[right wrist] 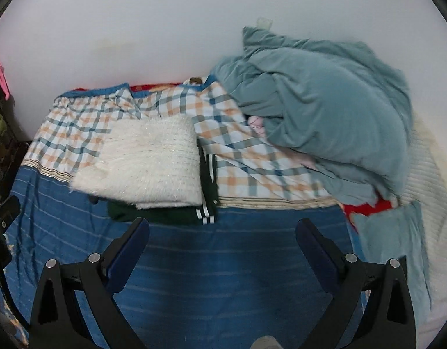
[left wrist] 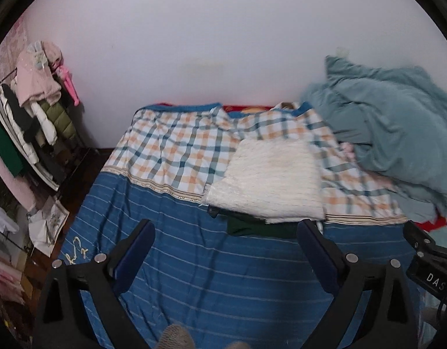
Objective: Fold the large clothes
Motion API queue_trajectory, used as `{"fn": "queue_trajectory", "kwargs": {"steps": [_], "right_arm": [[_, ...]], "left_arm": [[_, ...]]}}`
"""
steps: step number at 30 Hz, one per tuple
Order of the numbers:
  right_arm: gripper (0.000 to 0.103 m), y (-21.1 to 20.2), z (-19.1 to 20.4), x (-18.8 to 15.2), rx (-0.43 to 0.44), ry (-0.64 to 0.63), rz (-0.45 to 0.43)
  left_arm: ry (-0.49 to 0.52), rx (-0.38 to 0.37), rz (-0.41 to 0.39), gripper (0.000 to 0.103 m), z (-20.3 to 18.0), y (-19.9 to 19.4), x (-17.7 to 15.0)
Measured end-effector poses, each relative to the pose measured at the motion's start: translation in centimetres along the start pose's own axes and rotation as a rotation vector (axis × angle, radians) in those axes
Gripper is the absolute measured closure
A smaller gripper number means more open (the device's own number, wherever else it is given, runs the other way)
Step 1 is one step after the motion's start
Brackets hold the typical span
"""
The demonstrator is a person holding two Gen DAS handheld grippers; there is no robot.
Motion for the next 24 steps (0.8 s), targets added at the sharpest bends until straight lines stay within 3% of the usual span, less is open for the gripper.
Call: {"fn": "queue_trajectory", "kwargs": {"steps": [5,10,12,24], "right_arm": [[0.001,-10.5,0.0,-1.2,-0.012,0.064,-0.059],[0.001,-18.6,0.7,-1.9,-0.012,0.041,-0.132],[0.001,-21.5,1.0,-2.3,-0.013,0.031,-0.162],[0.001,-31.5,-0.1,-6.7,-0.005,0.064,-0.24]], "left_arm": [[0.001,-0.043,-0.035,0.003,1.1,-7.3,-0.1],[-0.011,-0.069,-0.074,0.003,2.1,-13.8,-0.5],[-0.018,-0.073,-0.056,0.003,2.3,-15.3,-1.0],[-0.013,-0.09,-0.125,0.003,3.5,-21.8,-3.0]]}}
Point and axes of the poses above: each gripper's, at about its wrist camera, not at the fingertips, and y roughly the way its jaws point, z to its left, x to its top, the point moved 6 cm from there along y, roughly the way its jaws point, and after that the axes turned 12 degrees about -y, right-handed, at the moved point
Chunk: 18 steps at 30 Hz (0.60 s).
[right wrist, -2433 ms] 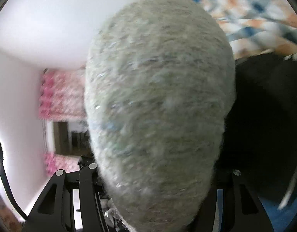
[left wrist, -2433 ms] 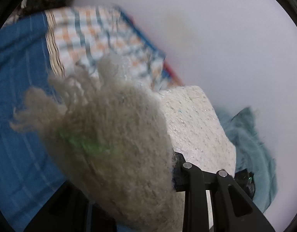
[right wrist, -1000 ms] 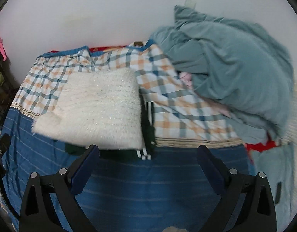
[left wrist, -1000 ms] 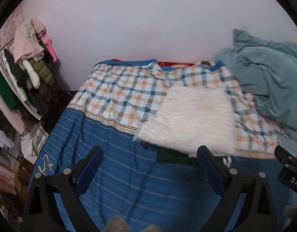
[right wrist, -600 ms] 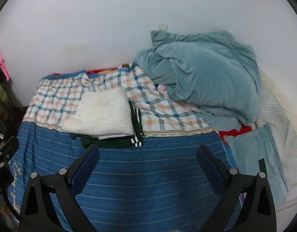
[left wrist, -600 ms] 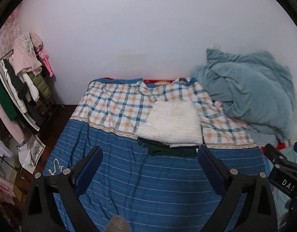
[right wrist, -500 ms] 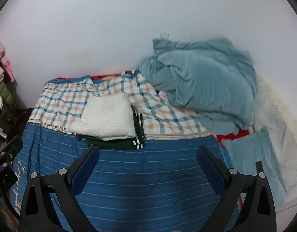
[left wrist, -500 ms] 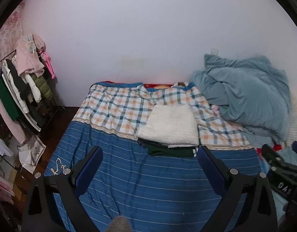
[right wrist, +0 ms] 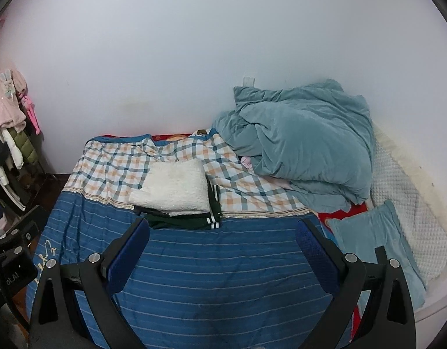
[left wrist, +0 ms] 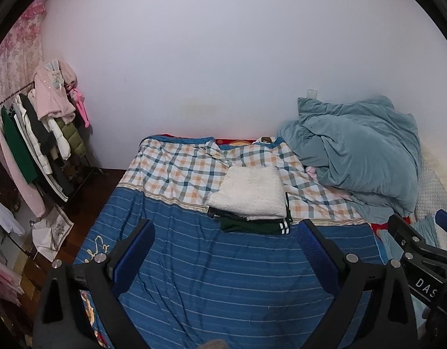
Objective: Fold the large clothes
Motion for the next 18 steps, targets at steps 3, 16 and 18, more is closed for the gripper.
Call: {"fn": "queue_trajectory", "kwargs": {"steps": [3,16,18], "right_arm": [[0.001,-1.5,-0.1,-0.5,-0.011,-0.004,-0.014],[0.001,-4.9,-0.5,-1.9,-0.021,0.005,-0.046],[0.001,-5.1,-0.5,-2.0,-0.028,0.005,-0.048]], "left_arm": [[0.003,-0.01,0.0,0.003,0.1,-0.7,-0.4],[0.006,0.006,-0.023,0.003,0.7,-2.8,-1.7],[0.003,0.008,-0.024,0.003,0.7,-2.8,-1.7]]}}
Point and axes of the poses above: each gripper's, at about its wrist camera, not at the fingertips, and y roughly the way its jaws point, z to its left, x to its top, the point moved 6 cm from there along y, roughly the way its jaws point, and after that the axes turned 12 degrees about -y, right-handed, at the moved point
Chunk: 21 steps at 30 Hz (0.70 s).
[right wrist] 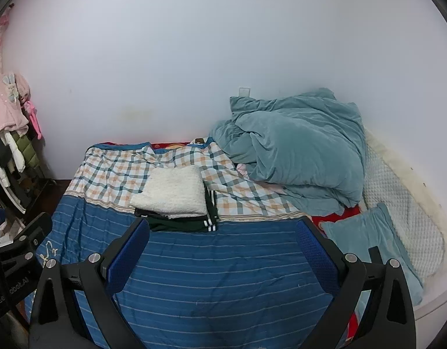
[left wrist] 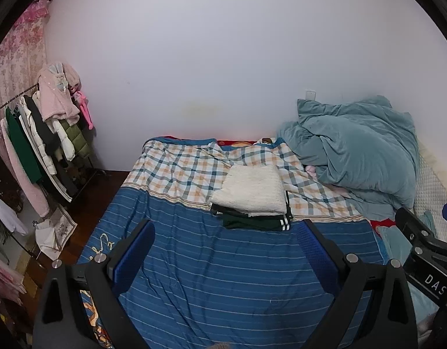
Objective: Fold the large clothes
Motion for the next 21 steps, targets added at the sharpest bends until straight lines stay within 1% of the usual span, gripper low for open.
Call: {"fn": "queue_trajectory", "kwargs": {"steps": [14,21], "right_arm": [[0.001,-0.9,1.3,0.1,0.041,-0.007,-0.014],[0.001,-1.2,1.3,0.0,0.041,-0.007,-0.017]], "left_arm": [[0.006,0.0,-0.017,0.003,0.8,-1.5,0.5],[0.01,-0.003,-0.021,0.003,0.5,-1.5,0.7]]}}
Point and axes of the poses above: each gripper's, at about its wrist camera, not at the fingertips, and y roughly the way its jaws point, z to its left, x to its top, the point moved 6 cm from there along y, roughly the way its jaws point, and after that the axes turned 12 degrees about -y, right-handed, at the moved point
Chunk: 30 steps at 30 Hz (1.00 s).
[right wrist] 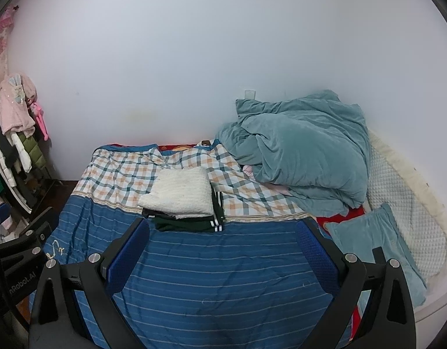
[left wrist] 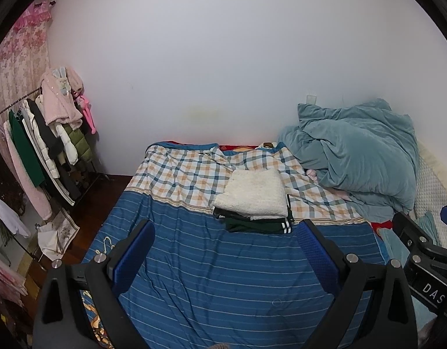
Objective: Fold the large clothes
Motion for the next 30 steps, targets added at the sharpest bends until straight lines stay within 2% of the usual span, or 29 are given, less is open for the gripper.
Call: {"fn": "queue_trajectory", "kwargs": {"steps": [30], "right_arm": [[0.001,0.2,0.3,0.0,0.015,0.005,0.009]], "left_arm": [[0.011,0.022,-0.021,0.003,1.1,-0.9,-0.1]]}}
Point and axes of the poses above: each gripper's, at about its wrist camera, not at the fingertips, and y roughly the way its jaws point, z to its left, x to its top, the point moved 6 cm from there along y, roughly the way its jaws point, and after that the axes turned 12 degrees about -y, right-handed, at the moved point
